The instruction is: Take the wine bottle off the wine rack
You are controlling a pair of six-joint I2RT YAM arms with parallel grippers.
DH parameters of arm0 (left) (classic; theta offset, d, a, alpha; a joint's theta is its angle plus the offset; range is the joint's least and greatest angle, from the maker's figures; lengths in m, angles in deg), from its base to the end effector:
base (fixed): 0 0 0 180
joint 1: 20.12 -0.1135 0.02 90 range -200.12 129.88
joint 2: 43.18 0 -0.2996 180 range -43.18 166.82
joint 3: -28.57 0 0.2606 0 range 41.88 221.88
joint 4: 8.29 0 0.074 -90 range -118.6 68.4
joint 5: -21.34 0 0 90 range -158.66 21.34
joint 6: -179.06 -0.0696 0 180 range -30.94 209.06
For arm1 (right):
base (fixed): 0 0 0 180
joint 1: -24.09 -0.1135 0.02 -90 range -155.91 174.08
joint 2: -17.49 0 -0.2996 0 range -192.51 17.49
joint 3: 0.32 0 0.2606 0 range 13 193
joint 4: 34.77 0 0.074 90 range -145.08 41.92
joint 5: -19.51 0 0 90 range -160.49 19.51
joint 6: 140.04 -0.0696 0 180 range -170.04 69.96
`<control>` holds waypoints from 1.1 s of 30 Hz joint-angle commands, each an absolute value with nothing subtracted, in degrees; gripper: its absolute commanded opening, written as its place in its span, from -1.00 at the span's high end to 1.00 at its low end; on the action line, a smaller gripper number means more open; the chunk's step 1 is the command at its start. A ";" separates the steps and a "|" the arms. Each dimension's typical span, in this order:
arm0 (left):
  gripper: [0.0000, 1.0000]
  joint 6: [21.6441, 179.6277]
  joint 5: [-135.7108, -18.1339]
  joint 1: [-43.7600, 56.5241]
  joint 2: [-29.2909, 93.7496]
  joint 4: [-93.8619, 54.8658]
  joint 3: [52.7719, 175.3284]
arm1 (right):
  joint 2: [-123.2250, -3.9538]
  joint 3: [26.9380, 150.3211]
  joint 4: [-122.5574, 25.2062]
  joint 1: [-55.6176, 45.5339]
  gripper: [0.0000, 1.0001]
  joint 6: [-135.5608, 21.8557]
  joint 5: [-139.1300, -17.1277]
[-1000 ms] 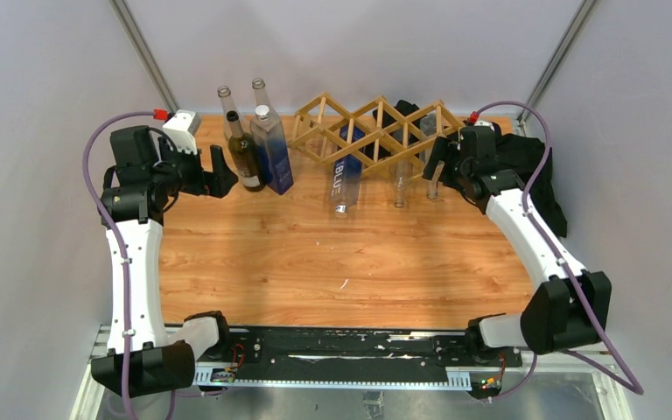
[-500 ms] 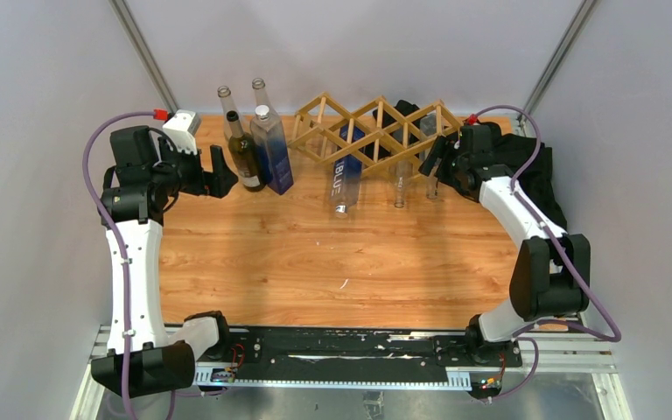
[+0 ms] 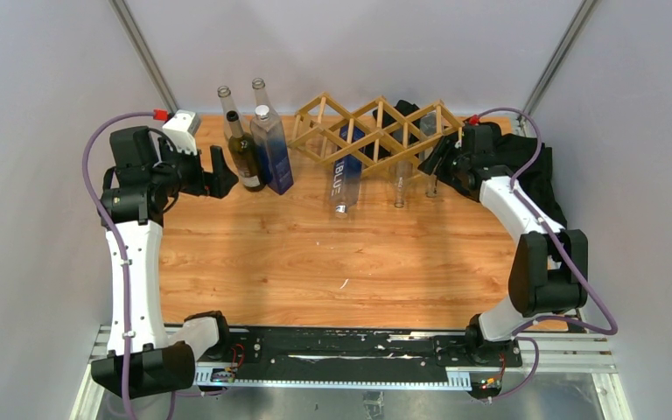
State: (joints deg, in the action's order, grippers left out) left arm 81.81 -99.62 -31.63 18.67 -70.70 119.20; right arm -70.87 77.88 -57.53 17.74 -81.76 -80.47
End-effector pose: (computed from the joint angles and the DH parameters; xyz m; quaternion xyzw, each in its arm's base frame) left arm 0.2211 0.0085 0.4291 0.0944 0.8536 -0.1579 0.4874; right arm 0.3839 0.0549 0.2895 0.1516 0.8629 0.2275 0.4250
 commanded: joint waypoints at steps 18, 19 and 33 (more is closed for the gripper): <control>-0.99 78.75 -107.47 -31.97 17.12 -70.38 117.67 | -47.66 61.14 -55.64 18.11 1.00 -87.00 -90.72; -1.00 78.36 -108.10 -31.97 17.30 -70.32 117.65 | -46.02 60.18 -55.95 18.04 1.00 -87.78 -91.92; -1.00 75.47 -112.58 -31.47 18.47 -70.38 116.92 | -29.36 53.00 -62.92 17.70 1.00 -92.16 -95.70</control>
State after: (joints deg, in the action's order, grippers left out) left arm 77.64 -109.63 -31.60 18.60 -70.77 117.89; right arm -33.18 53.49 -61.75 18.00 -90.24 -90.59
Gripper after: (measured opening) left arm 0.997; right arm 0.629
